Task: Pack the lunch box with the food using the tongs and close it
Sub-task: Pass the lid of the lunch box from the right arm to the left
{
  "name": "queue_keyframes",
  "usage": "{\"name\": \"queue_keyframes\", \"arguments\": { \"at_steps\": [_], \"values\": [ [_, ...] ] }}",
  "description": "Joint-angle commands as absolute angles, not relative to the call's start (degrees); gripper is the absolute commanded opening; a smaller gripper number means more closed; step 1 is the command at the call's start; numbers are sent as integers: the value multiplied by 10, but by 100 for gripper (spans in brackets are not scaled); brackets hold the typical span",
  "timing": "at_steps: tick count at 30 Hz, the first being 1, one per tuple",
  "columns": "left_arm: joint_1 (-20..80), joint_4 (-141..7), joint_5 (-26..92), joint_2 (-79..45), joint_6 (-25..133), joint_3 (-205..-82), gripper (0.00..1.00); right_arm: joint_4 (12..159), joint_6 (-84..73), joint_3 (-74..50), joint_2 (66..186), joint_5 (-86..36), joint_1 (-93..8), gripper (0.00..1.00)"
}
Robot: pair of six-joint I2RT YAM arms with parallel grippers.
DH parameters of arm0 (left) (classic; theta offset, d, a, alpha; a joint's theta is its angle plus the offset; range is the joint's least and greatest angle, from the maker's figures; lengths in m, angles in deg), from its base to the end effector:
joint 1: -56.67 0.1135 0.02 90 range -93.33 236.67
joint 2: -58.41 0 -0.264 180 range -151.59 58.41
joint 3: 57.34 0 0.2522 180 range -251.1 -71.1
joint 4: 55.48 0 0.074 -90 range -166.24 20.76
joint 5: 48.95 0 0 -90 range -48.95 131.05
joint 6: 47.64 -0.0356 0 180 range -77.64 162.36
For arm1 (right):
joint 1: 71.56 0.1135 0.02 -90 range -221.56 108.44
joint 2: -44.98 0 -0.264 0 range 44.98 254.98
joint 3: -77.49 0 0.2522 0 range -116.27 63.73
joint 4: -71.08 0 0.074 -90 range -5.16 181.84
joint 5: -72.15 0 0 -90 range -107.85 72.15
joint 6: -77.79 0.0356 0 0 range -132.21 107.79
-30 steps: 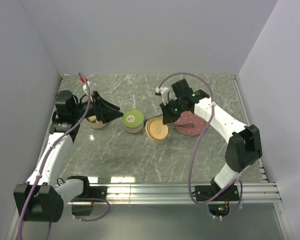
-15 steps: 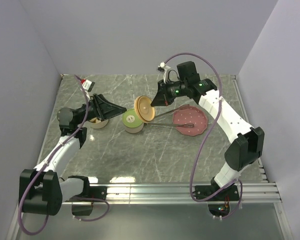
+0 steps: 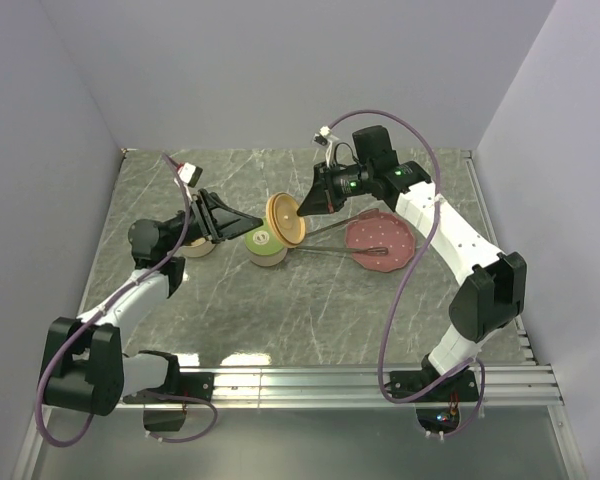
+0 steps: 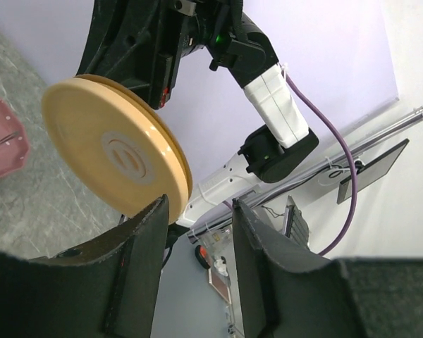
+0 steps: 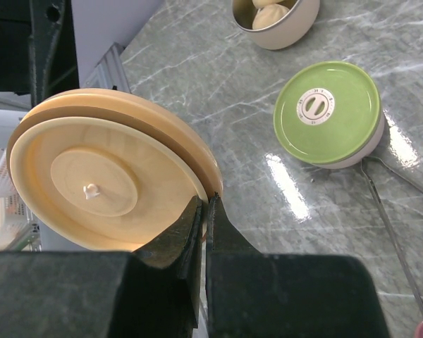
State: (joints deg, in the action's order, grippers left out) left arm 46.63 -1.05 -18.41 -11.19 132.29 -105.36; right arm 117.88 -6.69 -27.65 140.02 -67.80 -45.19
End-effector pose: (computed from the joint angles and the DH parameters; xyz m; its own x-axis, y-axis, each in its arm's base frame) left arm 0.2308 -0.0720 0.3181 -0.8004 -0.3743 -0.4682 0.5351 -0.0941 -0.8395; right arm 0.3187 0.1884 0.3628 -0.6133 -0.2350 -0.7541 -0.7803 0.3280 0.5325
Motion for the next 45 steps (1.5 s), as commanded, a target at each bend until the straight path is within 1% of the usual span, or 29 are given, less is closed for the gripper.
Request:
{"name": "queue_keyframes", "arguments": {
  "at_steps": [1, 12, 18, 21, 25, 31, 34, 35, 37, 38, 40, 41, 42, 45],
  "values": [
    [459, 40, -167, -115, 1332, -1047, 46, 1146, -54, -272, 1388, -706, -452, 0],
    [437, 58, -165, -134, 1341, -1061, 39, 1138, -50, -264, 1389, -720, -442, 0],
    [435, 53, -160, -141, 1337, -1062, 38, 1139, -53, -263, 1386, -723, -441, 0],
    [434, 62, -161, -145, 1341, -1071, 36, 1138, -54, -257, 1386, -713, -440, 0],
    [428, 94, -168, -150, 1352, -1082, 36, 1144, -61, -260, 1388, -695, -434, 0],
    [413, 90, -178, -142, 1339, -1078, 34, 1150, -70, -264, 1382, -675, -426, 0],
    [413, 82, -177, -142, 1337, -1077, 30, 1153, -75, -264, 1379, -667, -421, 0],
    [413, 69, -176, -141, 1330, -1078, 27, 1153, -79, -263, 1375, -665, -418, 0],
    [413, 62, -175, -143, 1328, -1081, 24, 1154, -81, -262, 1371, -654, -414, 0],
    [413, 57, -173, -144, 1326, -1082, 20, 1154, -83, -261, 1370, -650, -412, 0],
    [413, 52, -173, -143, 1324, -1081, 16, 1154, -84, -261, 1367, -639, -411, 0],
    [413, 47, -174, -142, 1320, -1081, 8, 1156, -87, -258, 1366, -631, -410, 0],
    [413, 45, -174, -142, 1320, -1081, 8, 1156, -87, -258, 1366, -631, -410, 0],
    [413, 40, -177, -139, 1317, -1077, 1, 1157, -89, -258, 1366, -630, -410, 0]
  ]
}}
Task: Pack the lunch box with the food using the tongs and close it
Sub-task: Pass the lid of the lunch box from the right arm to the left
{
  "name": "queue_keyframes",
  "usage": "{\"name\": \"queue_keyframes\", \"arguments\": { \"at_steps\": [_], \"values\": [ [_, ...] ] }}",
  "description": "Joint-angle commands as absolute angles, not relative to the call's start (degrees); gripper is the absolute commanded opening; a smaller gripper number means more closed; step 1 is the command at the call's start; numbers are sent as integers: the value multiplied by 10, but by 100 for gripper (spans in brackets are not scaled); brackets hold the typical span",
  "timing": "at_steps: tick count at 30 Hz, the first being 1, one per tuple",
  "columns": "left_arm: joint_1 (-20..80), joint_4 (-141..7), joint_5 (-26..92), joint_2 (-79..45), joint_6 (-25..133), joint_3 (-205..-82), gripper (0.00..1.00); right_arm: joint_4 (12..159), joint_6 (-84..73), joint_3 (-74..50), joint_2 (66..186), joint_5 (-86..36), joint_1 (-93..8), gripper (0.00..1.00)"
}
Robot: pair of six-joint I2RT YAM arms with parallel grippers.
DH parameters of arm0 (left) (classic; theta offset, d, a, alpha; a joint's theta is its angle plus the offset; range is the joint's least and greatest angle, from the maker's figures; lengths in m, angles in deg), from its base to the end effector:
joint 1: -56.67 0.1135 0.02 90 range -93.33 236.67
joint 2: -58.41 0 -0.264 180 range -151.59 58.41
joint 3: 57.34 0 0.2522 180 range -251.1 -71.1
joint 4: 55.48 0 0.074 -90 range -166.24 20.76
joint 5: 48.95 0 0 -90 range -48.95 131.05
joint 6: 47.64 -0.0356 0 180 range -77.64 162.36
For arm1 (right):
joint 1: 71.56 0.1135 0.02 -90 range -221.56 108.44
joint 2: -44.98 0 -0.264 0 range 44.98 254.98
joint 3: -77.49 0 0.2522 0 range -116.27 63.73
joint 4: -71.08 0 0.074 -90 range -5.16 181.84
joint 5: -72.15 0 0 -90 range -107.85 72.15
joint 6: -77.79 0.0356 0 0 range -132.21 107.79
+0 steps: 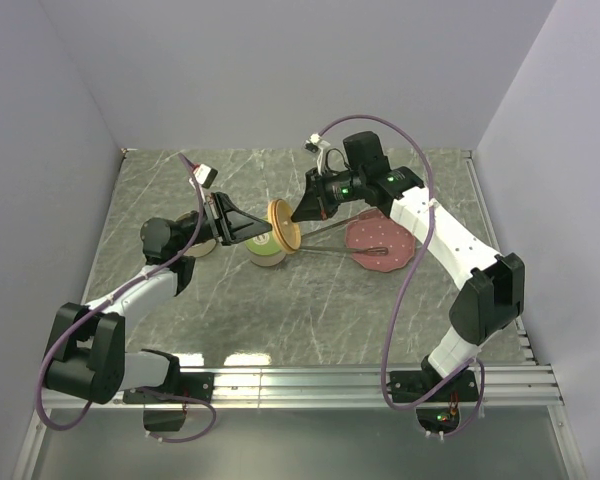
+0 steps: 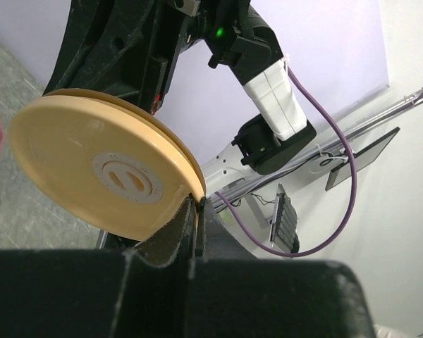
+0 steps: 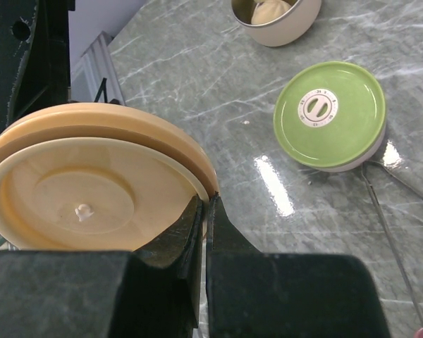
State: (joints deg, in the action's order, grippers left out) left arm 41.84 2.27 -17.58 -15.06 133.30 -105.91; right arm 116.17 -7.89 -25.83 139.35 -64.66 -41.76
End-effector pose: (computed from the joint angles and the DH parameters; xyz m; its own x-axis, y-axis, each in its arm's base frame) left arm 0.2352 -0.0937 0.3106 -0.8351 -0.3173 -0.4493 0.5107 -0.1441 -0.8476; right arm 0.3070 0.2057 0.3580 -0.5744 -0.2696 -0.7729 -0.8101 0.3225 0.4896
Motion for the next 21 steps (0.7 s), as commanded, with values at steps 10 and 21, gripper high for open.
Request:
{"name": "queue_keyframes", "arguments": {
  "at_steps": [10, 21],
  "values": [
    [426, -33, -203, -116, 1249, -1074, 0, 1198, -112, -274, 1378, -600, -410, 35],
    [445, -497, -233, -65, 892, -1155, 0, 1218, -117, -276, 1373, -577, -426, 65]
  ]
}}
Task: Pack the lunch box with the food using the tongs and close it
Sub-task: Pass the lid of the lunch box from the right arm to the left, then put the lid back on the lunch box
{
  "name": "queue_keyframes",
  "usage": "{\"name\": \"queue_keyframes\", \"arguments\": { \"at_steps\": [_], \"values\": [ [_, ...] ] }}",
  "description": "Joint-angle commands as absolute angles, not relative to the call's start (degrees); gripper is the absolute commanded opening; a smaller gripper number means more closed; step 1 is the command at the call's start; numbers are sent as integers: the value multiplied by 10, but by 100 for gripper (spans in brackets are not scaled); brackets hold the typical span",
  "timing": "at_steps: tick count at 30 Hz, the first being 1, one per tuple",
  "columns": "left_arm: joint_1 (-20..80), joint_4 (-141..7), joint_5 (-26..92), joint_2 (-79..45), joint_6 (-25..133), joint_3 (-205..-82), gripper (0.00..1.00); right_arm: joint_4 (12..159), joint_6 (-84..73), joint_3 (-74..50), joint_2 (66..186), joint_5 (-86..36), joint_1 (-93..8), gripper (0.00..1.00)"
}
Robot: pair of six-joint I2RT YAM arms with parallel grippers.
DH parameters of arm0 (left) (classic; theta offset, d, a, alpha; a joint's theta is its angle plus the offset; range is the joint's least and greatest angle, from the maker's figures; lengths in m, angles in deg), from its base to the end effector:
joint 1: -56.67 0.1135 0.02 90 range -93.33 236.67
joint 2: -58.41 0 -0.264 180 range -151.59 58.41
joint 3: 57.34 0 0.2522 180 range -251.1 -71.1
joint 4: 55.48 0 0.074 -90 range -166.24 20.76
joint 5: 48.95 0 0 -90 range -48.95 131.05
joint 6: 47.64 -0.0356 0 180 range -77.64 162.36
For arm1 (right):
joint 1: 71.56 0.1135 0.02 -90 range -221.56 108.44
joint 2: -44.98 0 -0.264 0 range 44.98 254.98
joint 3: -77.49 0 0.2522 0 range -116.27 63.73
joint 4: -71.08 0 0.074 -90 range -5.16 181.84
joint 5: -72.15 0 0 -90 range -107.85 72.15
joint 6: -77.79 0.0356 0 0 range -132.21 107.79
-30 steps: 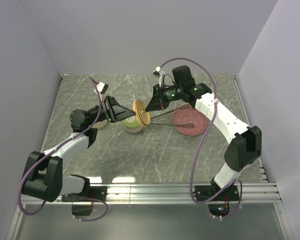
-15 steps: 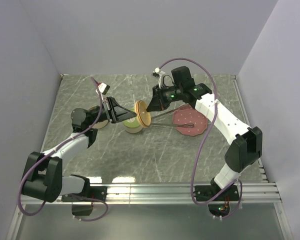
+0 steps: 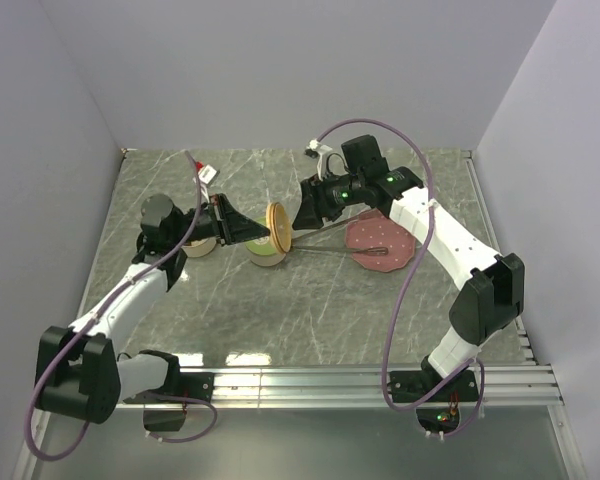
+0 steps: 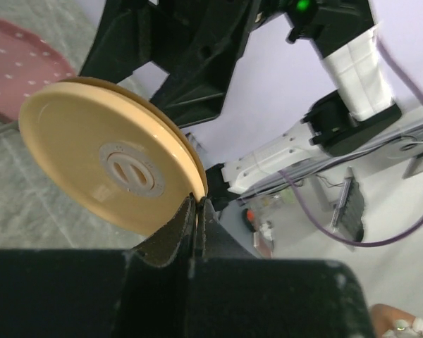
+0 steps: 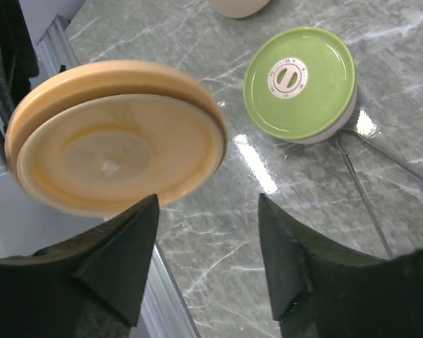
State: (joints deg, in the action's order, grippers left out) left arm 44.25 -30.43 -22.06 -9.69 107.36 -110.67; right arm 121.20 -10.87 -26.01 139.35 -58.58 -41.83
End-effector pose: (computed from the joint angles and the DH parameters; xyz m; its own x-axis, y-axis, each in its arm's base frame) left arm 0.2413 -0.0856 0.3102 -0.7912 -0.2455 -0.5601 0.5613 0.0721 -0.8245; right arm 0.3057 0.2013 0.3505 -0.5882 -0.3155 -0.7446 -0.7899 0.4213 0.4455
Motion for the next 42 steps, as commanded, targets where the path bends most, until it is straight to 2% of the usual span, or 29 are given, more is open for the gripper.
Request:
{"name": "queue_keyframes", "arguments": {
  "at_steps": [1, 10, 14, 21, 26, 33, 36, 37, 40, 42],
  "values": [
    [447, -573, -230, -58, 835, -1161, 0, 1219, -117, -275, 1370, -578, -428, 67],
    [473, -1000, -109, -102, 511, -1299, 0, 1232, -136, -273, 1359, -589, -454, 68],
    [488, -1091, -62, -109, 438, -1352, 0, 1234, -138, -272, 1356, -590, -461, 68],
    [493, -1205, 98, -132, 305, -1438, 0, 1238, -141, -271, 1351, -597, -468, 67],
    [493, -1229, 228, -170, 259, -1483, 1, 1242, -142, -273, 1353, -598, -468, 66],
    [491, -1269, 339, -253, 208, -1533, 0, 1245, -143, -276, 1355, -594, -468, 66],
    [490, -1268, 380, -280, 191, -1544, 0, 1247, -143, -278, 1357, -592, -468, 73],
    [489, -1267, 389, -296, 186, -1549, 0, 1247, -143, -278, 1357, -591, -469, 82],
    [487, -1251, 427, -322, 173, -1556, 0, 1250, -142, -280, 1360, -591, -469, 96],
    [483, -1240, 441, -340, 164, -1559, 0, 1251, -143, -281, 1360, -589, -469, 100]
  ]
}}
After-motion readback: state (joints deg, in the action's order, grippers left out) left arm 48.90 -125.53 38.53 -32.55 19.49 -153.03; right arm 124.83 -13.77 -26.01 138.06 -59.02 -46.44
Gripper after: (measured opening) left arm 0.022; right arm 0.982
